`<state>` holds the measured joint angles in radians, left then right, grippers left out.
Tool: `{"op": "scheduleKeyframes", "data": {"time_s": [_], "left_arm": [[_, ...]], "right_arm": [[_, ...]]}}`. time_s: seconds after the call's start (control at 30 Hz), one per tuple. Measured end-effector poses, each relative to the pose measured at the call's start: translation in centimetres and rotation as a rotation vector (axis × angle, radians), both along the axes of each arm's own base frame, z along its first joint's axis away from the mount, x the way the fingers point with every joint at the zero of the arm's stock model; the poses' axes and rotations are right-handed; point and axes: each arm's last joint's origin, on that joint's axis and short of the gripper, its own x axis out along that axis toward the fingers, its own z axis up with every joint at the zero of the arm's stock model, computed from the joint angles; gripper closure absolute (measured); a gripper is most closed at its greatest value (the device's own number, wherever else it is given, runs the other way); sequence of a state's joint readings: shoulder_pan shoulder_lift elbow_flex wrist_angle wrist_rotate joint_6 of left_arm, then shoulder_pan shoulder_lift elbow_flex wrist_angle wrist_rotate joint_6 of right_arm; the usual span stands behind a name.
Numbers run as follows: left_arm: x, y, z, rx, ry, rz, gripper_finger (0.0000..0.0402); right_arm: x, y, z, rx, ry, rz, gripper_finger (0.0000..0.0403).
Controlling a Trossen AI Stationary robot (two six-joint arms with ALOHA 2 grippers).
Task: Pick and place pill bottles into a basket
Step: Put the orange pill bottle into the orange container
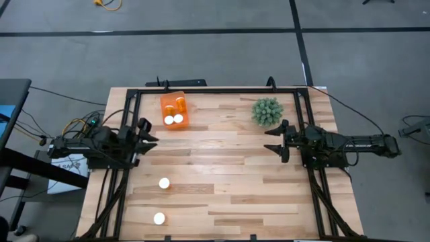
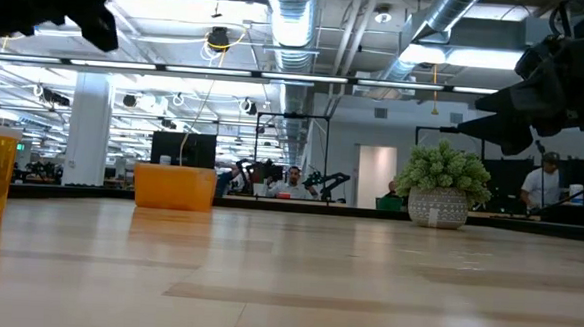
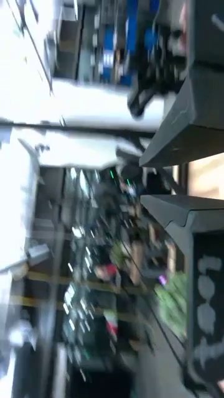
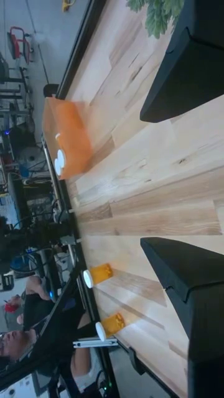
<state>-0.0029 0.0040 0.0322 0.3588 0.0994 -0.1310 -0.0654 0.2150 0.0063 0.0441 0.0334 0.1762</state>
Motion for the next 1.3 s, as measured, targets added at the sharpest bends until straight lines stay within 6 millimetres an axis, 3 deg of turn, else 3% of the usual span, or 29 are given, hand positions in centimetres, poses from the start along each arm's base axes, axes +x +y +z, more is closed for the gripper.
{"op": "scheduleKeyframes", "data": {"time_s": [0.13,0.27,0.5,0.9,1.07,1.3], "left_arm": [[-0.2,-0.1,0.5,0.023,-0.038,-0.012,0.033],[-0.1,0.2,0.6,-0.006,-0.02,0.089,0.033],[0.9,0.9,1.9,0.021,0.301,0.315,0.033],[4.3,-0.1,4.1,0.184,0.482,0.221,0.033],[5.2,-0.3,4.8,0.232,0.731,0.228,0.033],[6.4,-1.3,5.2,0.119,1.02,0.162,0.0314]], "right_arm": [[0.0,0.0,0.0,0.0,0.0,0.0,0.0092],[0.0,0.0,0.0,0.0,0.0,0.0,0.0092],[0.0,0.0,0.0,0.0,0.001,0.0,0.0092],[0.0,0.0,0.0,0.0,0.003,0.0,0.0092],[0.0,0.0,-0.1,0.001,0.006,0.0,0.0092],[0.0,0.0,-0.1,0.001,0.008,0.0,0.0092]]}}
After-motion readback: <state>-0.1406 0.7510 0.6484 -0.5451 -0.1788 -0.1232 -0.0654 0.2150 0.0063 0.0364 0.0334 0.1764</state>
